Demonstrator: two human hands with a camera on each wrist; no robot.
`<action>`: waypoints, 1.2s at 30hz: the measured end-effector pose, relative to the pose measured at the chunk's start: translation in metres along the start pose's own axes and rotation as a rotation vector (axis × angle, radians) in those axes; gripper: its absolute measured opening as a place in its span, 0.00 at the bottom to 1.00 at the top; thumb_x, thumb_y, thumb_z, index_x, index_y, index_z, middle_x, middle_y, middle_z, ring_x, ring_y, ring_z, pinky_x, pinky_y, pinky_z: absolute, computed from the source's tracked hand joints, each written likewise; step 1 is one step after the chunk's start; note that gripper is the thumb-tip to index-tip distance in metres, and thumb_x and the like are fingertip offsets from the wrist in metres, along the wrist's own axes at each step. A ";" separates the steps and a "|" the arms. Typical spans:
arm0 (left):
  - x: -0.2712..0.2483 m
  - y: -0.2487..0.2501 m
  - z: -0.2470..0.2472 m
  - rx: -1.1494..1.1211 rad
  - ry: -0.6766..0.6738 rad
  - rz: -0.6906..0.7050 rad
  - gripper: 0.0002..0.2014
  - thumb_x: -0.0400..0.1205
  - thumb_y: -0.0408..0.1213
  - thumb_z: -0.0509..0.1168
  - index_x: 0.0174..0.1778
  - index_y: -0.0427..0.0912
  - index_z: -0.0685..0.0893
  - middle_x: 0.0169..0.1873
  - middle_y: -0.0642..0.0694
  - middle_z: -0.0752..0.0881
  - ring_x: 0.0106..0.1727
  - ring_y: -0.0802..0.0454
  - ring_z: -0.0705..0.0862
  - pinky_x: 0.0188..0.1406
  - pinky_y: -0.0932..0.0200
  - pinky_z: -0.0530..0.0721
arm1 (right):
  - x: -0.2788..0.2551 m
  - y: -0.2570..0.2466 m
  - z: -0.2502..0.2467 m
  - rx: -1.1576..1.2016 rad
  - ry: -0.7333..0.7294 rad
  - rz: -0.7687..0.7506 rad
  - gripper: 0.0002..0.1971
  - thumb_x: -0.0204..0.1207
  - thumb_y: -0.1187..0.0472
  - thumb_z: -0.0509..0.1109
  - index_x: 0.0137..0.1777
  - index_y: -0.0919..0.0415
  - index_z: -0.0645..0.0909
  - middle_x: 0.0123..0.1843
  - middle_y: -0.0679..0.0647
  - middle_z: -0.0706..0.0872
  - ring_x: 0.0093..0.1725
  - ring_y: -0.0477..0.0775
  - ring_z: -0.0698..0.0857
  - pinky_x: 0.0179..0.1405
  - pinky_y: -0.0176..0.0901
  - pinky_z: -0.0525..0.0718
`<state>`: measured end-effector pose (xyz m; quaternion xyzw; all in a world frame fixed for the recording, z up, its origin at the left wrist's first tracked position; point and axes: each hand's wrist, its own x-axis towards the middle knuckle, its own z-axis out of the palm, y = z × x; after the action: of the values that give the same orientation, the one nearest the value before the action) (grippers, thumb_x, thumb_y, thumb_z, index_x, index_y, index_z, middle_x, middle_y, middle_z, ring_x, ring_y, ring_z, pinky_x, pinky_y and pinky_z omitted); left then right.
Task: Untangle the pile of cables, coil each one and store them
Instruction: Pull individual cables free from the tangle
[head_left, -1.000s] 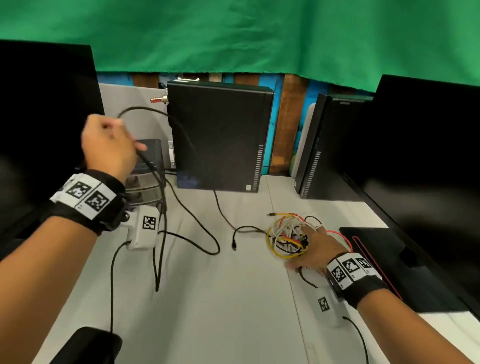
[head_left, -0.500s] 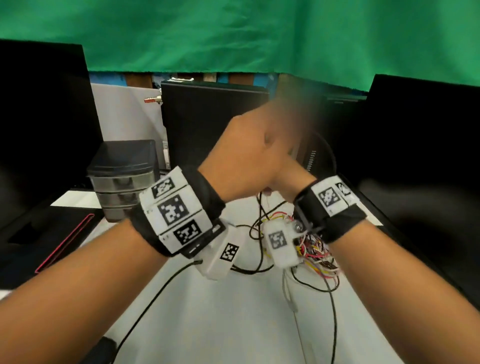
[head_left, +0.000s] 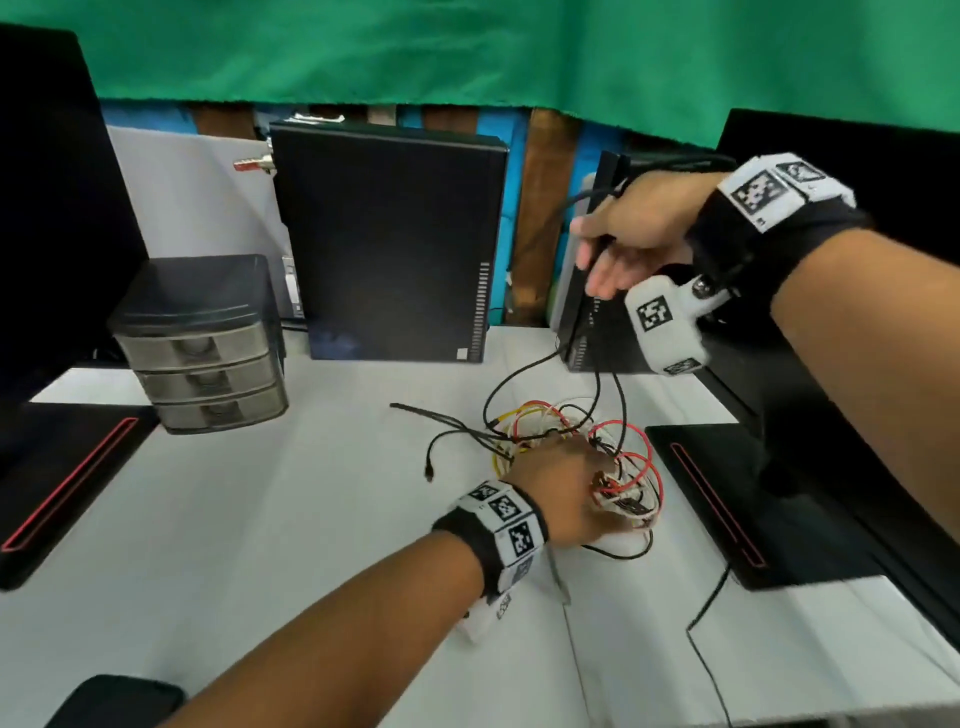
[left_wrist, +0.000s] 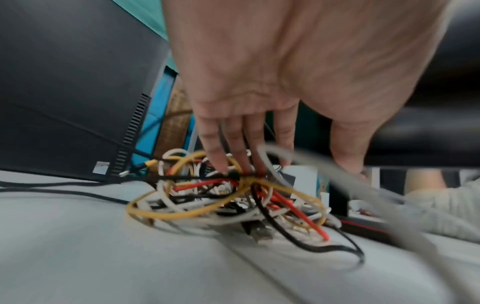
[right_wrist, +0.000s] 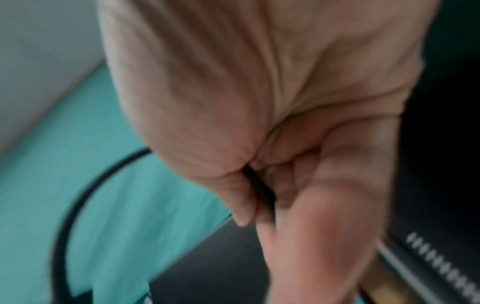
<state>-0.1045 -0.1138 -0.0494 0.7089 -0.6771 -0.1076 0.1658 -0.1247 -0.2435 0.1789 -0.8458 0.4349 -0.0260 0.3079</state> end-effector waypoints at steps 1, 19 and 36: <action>0.009 0.005 0.007 0.070 -0.055 -0.039 0.39 0.72 0.71 0.67 0.78 0.56 0.74 0.78 0.46 0.74 0.78 0.42 0.71 0.73 0.43 0.75 | 0.002 -0.001 0.000 0.174 0.021 -0.035 0.23 0.92 0.48 0.53 0.43 0.63 0.78 0.40 0.63 0.92 0.27 0.49 0.90 0.19 0.34 0.84; -0.106 -0.117 -0.047 0.270 -0.217 -0.131 0.22 0.74 0.39 0.66 0.61 0.68 0.84 0.87 0.55 0.35 0.89 0.46 0.38 0.86 0.37 0.51 | 0.006 0.043 -0.090 -0.145 0.895 -0.336 0.25 0.90 0.49 0.52 0.59 0.72 0.81 0.57 0.77 0.83 0.53 0.74 0.83 0.46 0.54 0.75; -0.120 -0.188 -0.077 0.101 -0.045 -0.722 0.17 0.75 0.60 0.70 0.46 0.52 0.78 0.50 0.48 0.85 0.49 0.47 0.82 0.49 0.55 0.81 | 0.029 0.105 0.029 0.235 0.177 0.152 0.38 0.75 0.29 0.68 0.71 0.61 0.76 0.46 0.60 0.87 0.52 0.64 0.90 0.54 0.60 0.88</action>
<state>0.0911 0.0181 -0.0587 0.9070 -0.3909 -0.1412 0.0671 -0.1727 -0.2963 0.0916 -0.7629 0.5172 -0.1278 0.3662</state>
